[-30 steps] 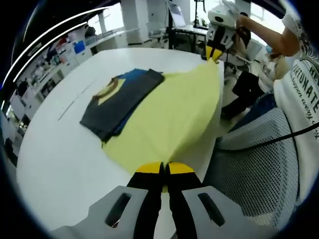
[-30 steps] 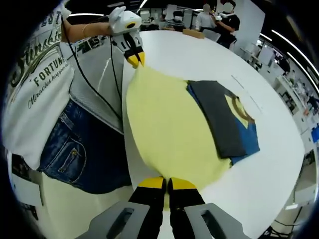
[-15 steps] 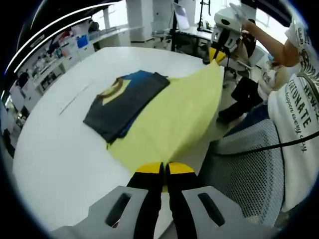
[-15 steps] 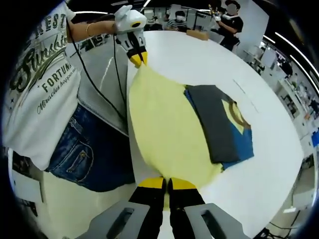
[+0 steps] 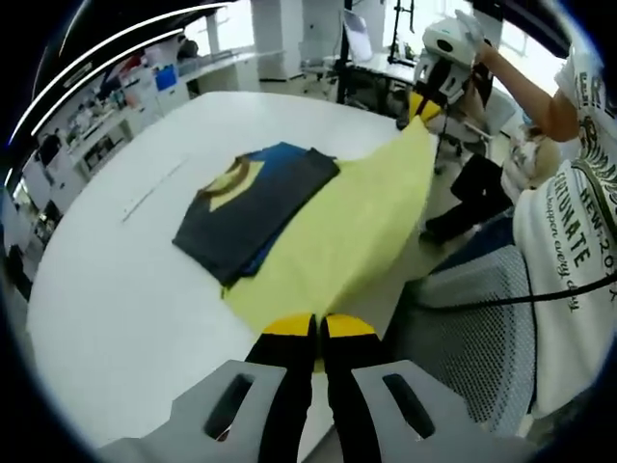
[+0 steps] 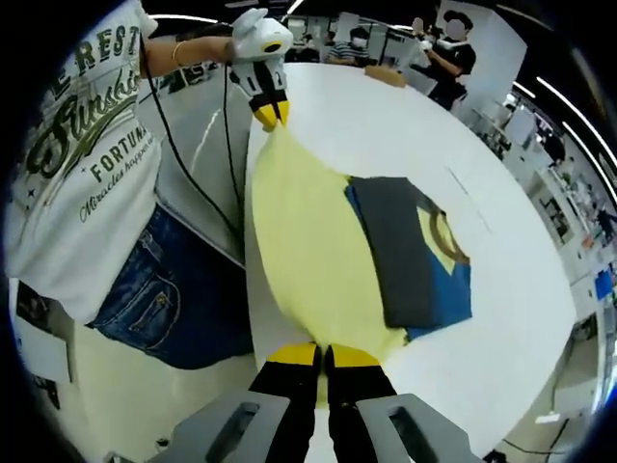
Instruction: Fold the garment on the visible template until the final outline fits inside the template.
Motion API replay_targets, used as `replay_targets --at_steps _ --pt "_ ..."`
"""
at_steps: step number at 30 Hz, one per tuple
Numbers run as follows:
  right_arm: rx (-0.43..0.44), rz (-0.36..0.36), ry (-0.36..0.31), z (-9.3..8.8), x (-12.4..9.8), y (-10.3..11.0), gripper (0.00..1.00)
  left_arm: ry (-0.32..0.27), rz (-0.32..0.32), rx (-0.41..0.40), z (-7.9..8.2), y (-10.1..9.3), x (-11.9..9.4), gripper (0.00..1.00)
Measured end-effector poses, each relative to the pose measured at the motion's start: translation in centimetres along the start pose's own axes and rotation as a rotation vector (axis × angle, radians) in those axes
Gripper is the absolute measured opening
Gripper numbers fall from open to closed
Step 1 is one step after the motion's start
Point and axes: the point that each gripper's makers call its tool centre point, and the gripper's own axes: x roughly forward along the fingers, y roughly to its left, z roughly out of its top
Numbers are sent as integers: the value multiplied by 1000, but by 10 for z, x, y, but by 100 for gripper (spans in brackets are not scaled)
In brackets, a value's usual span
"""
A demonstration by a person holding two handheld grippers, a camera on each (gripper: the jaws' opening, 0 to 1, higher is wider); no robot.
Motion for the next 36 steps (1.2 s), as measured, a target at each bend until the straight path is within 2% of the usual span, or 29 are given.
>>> replay_targets --at_steps 7,18,26,36 --pt "-21 -46 -5 3 -1 -20 0 -26 32 4 16 17 -2 0" --pt "-81 -164 3 8 2 -63 0 -82 111 21 43 49 0 0" --pt "-100 -254 -23 18 5 -99 0 -111 146 2 54 72 3 0" --pt "-114 -382 -60 31 10 -141 0 -149 232 1 69 104 7 0"
